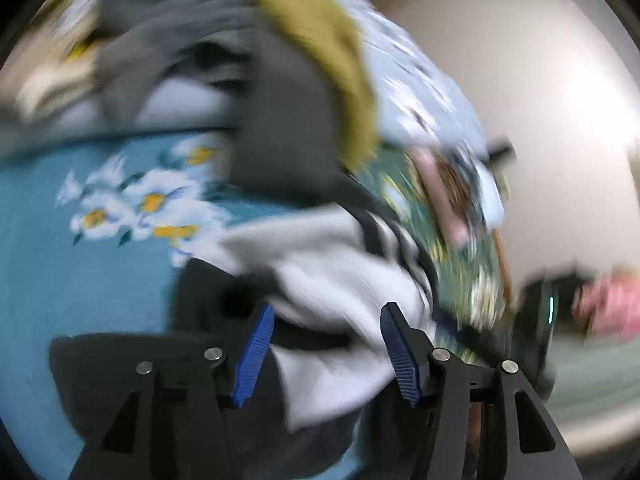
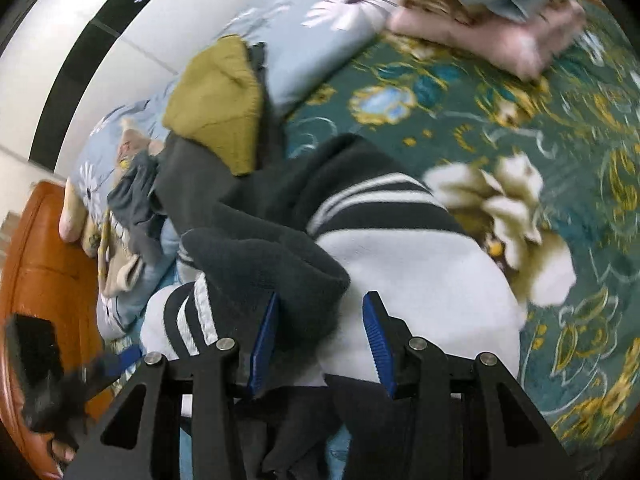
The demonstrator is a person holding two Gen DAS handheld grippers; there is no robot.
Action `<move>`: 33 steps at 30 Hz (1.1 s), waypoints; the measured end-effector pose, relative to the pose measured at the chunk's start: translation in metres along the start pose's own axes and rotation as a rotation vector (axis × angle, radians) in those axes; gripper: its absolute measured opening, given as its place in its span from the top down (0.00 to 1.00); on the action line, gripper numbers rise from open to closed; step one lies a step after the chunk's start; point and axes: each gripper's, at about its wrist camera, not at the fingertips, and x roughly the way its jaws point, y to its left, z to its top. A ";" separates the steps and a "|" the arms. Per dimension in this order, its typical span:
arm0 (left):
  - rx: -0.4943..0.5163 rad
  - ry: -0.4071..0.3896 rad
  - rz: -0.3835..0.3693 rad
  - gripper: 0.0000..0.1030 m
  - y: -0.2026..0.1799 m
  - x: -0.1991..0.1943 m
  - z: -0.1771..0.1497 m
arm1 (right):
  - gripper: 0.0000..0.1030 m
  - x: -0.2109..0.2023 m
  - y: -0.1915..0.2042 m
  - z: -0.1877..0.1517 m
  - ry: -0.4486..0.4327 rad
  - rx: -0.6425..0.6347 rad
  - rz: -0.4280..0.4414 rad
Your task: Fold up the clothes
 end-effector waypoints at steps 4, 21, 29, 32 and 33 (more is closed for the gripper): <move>-0.325 0.047 -0.079 0.41 0.054 0.034 0.012 | 0.57 0.002 -0.007 -0.002 0.006 0.016 -0.015; -0.349 -0.025 -0.097 0.84 0.039 0.020 -0.001 | 0.57 -0.006 -0.008 -0.007 -0.007 0.015 -0.016; -0.179 -0.339 -0.010 0.84 0.037 -0.120 0.013 | 0.57 -0.033 -0.003 -0.005 -0.082 -0.045 0.157; -0.114 -0.554 0.151 0.84 0.056 -0.191 0.011 | 0.56 -0.031 -0.005 -0.004 -0.079 -0.035 0.155; -0.077 -0.623 0.258 0.85 0.061 -0.207 0.012 | 0.56 -0.029 -0.006 -0.005 -0.073 -0.031 0.150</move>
